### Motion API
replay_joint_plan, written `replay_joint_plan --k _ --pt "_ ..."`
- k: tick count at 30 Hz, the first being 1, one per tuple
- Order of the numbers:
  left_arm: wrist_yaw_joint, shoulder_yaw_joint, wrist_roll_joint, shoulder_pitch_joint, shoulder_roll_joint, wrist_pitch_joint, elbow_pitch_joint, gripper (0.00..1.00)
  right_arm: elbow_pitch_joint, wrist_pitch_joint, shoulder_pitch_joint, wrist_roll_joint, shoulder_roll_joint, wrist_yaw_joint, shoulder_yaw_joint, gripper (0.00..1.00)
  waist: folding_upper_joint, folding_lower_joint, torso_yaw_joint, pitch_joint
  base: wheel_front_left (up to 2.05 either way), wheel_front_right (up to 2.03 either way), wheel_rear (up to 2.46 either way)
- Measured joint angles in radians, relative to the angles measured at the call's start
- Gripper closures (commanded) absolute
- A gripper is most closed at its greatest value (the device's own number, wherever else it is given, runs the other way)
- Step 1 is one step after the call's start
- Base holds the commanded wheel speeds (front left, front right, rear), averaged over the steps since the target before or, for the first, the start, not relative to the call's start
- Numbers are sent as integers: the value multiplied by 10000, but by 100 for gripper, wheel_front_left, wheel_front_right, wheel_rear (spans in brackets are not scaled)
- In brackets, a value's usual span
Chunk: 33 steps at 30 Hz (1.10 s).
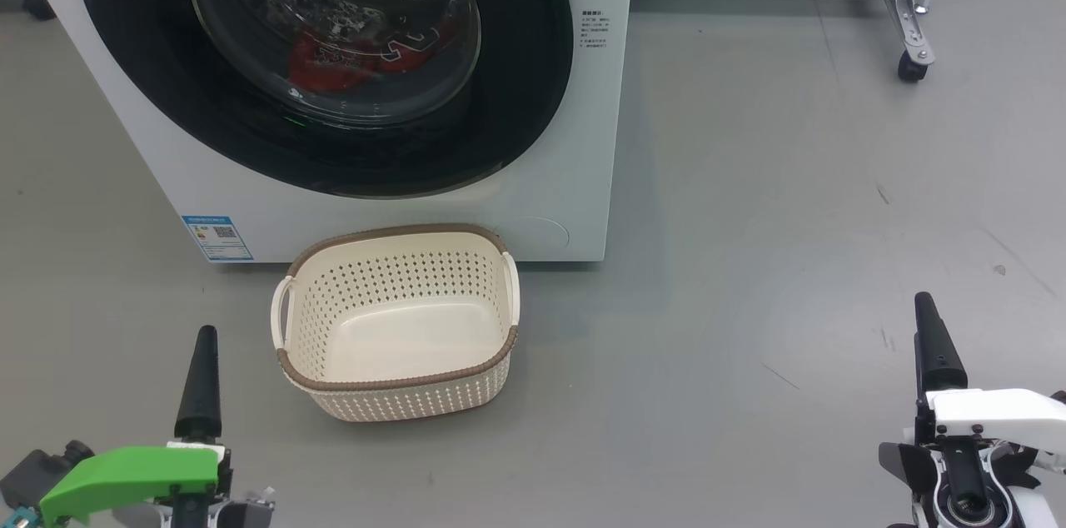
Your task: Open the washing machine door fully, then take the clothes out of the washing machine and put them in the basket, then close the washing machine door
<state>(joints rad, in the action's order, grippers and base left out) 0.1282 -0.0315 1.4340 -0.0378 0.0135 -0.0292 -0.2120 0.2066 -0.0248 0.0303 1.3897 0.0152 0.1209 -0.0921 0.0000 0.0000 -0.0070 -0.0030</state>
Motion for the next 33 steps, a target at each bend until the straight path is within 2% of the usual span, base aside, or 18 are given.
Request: replay_joint_plan --k 16,21,33 --pt "0 330 -3463 -29 33 -543 738 0 -796 -546 5 -3028 401 -6 535 0 0 0 -8 -3 0 0 0" --pt "-13 558 -4801 -29 38 -708 890 0 -922 -706 4 -4063 499 -104 878 0 0 0 -24 2 0 0 0" --pt "-606 1135 -7568 -10 77 -1103 876 0 -1160 -1141 2 -6257 621 -370 1509 0 0 0 -49 10 0 0 0"
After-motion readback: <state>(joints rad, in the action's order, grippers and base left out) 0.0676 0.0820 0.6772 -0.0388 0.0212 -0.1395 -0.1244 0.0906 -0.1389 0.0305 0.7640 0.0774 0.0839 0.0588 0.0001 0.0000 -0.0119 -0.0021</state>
